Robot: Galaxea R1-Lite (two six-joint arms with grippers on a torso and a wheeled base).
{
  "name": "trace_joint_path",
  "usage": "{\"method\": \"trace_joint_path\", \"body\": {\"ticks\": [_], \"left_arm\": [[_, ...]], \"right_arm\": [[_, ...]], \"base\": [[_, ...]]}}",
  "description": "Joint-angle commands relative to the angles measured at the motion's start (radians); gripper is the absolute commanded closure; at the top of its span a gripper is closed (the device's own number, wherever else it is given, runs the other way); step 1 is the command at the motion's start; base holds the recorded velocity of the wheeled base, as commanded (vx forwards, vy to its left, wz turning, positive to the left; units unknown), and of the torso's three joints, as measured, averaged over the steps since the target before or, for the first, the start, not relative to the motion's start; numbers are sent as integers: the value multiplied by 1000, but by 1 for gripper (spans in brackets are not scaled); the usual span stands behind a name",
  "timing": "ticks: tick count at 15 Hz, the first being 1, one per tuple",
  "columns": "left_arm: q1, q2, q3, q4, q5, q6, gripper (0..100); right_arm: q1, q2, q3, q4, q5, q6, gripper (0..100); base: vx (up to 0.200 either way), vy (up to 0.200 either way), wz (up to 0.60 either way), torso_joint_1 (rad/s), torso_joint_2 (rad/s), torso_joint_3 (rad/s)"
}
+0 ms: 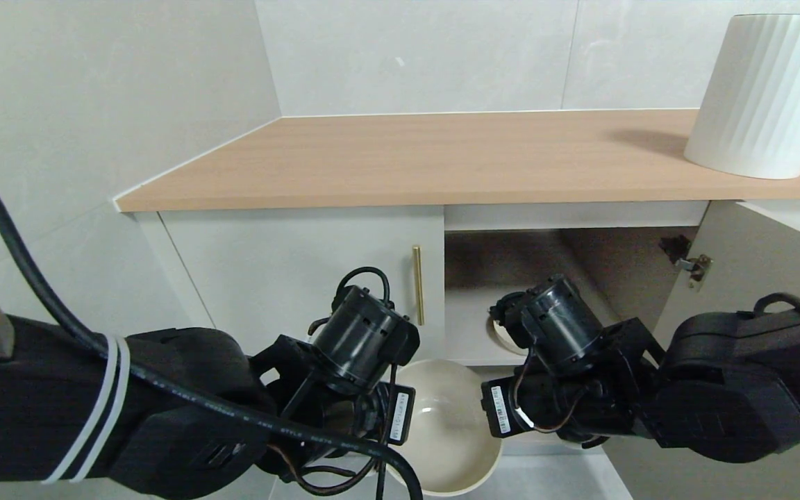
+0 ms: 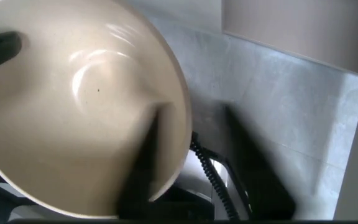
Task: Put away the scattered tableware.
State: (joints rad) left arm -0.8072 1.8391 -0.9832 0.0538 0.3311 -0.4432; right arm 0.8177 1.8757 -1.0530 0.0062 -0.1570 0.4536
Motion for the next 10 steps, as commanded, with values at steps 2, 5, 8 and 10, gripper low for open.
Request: {"method": "trace_joint_path", "body": {"ticks": [2, 5, 8, 10], "left_arm": [[0, 2, 1, 0, 0, 0, 100], [-1, 3, 3, 0, 0, 0, 100], [0, 3, 3, 0, 2, 0, 0], [0, -3, 3, 0, 2, 0, 0]], "right_arm": [[0, 5, -4, 0, -1, 0, 100], [0, 3, -4, 0, -1, 0, 100], [0, 3, -2, 1, -3, -3, 100], [0, 2, -1, 3, -3, -3, 100]], "base": [[0, 0, 0, 0, 0, 0], [0, 0, 0, 0, 0, 0], [0, 0, 0, 0, 0, 0], [0, 0, 0, 0, 0, 0]]}}
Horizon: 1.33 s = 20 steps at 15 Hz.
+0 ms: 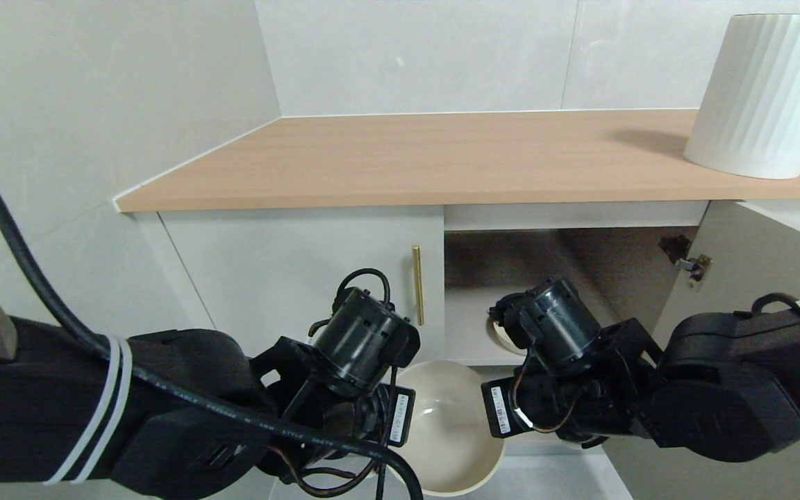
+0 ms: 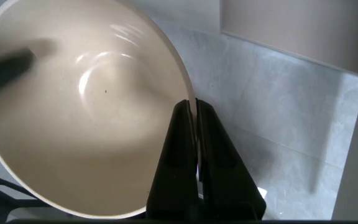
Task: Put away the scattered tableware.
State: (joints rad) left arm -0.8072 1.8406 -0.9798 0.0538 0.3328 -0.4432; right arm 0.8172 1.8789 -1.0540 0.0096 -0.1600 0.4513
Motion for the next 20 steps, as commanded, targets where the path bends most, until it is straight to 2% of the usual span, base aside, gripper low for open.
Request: {"method": "trace_joint_path", "body": {"ticks": [1, 4, 10, 12, 20], "left_arm": [[0, -12, 0, 0, 8, 0, 0], [0, -52, 0, 0, 63, 0, 0], [0, -63, 3, 0, 65, 0, 0], [0, -64, 3, 0, 65, 0, 0], [0, -64, 3, 0, 65, 0, 0]], "right_arm": [[0, -1, 0, 1, 0, 0, 100], [-33, 6, 2, 3, -4, -2, 100], [-297, 85, -61, 3, -7, -8, 100], [-354, 147, -106, 1, -29, -2, 100], [-477, 286, -268, -3, -104, 93, 100]], "base": [[0, 0, 0, 0, 0, 0], [0, 0, 0, 0, 0, 0], [0, 0, 0, 0, 0, 0], [0, 0, 0, 0, 0, 0], [0, 0, 0, 0, 0, 0]]}}
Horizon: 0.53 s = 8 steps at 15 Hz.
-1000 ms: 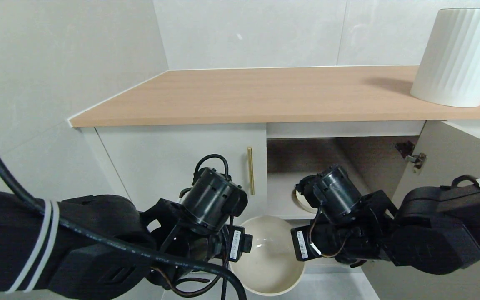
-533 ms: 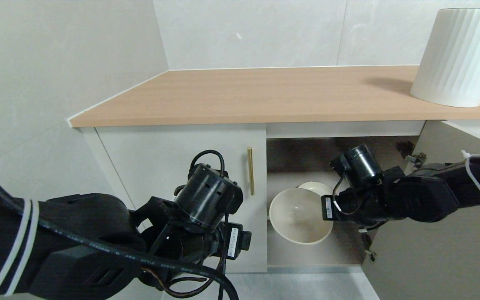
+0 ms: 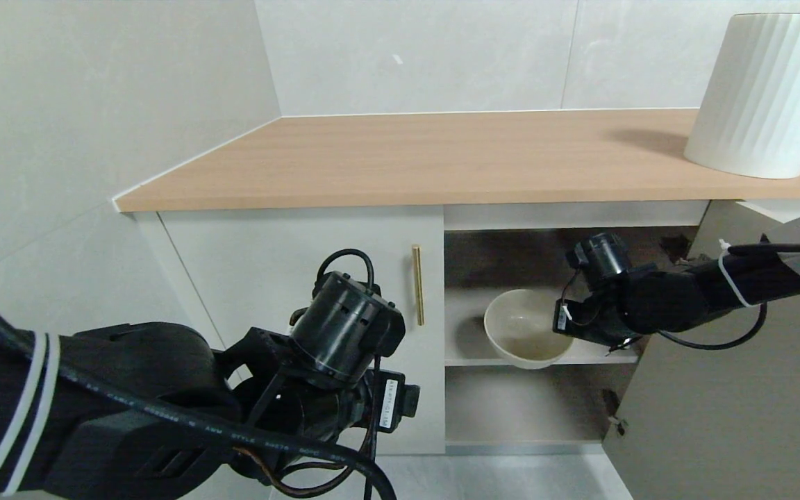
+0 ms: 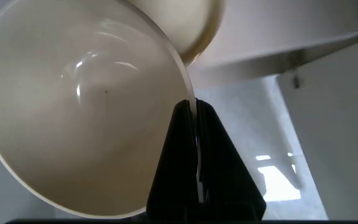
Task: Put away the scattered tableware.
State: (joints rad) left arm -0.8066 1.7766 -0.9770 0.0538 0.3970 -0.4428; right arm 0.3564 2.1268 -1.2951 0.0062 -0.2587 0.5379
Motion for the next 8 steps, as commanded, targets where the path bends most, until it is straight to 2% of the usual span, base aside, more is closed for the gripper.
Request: {"method": "trace_joint_path", "body": {"ticks": [1, 8], "left_arm": [[1, -2, 0, 0, 0, -1, 0], [1, 3, 0, 0, 2, -1, 0]], "right_arm": [[-25, 65, -52, 0, -17, 27, 100], [-57, 154, -115, -74, -28, 74, 100]], "base": [[0, 0, 0, 0, 0, 0], [0, 0, 0, 0, 0, 0]]}}
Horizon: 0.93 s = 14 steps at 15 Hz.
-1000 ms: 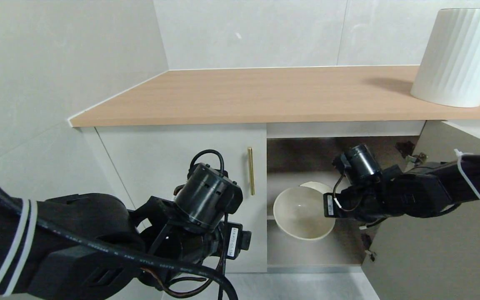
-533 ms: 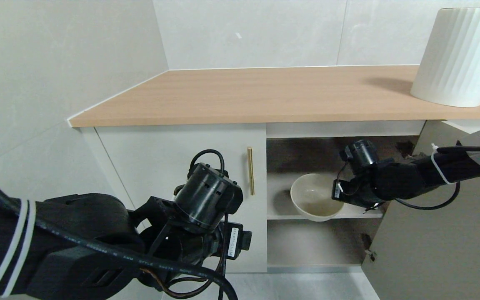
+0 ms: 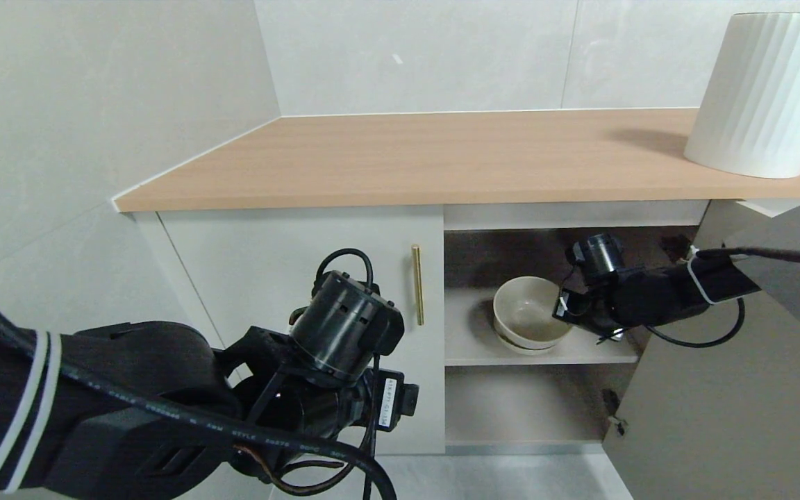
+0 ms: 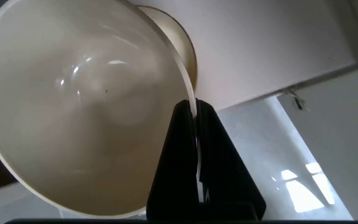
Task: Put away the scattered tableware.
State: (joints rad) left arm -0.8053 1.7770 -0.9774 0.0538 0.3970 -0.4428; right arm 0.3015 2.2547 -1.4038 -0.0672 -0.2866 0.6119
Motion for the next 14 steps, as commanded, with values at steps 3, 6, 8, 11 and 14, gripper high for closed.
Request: {"method": "trace_joint_path", "body": {"ticks": [3, 6, 8, 11, 14], "left_arm": [[0, 2, 0, 0, 2, -1, 0], [0, 4, 0, 0, 2, -1, 0], [0, 2, 0, 0, 0, -2, 0], [2, 2, 0, 0, 2, -2, 0], [2, 4, -1, 0, 2, -2, 0]], "right_arm": [[-13, 63, -46, -6, -2, -1, 100], [-24, 80, -73, -5, -8, 0, 100], [-28, 86, -80, -6, -8, 2, 100], [-28, 97, -87, -6, -8, 2, 100], [-28, 112, -106, -6, -8, 11, 100]], "base": [[0, 0, 0, 0, 0, 0], [0, 0, 0, 0, 0, 0], [0, 0, 0, 0, 0, 0], [0, 0, 0, 0, 0, 0], [0, 0, 0, 0, 0, 0]]}}
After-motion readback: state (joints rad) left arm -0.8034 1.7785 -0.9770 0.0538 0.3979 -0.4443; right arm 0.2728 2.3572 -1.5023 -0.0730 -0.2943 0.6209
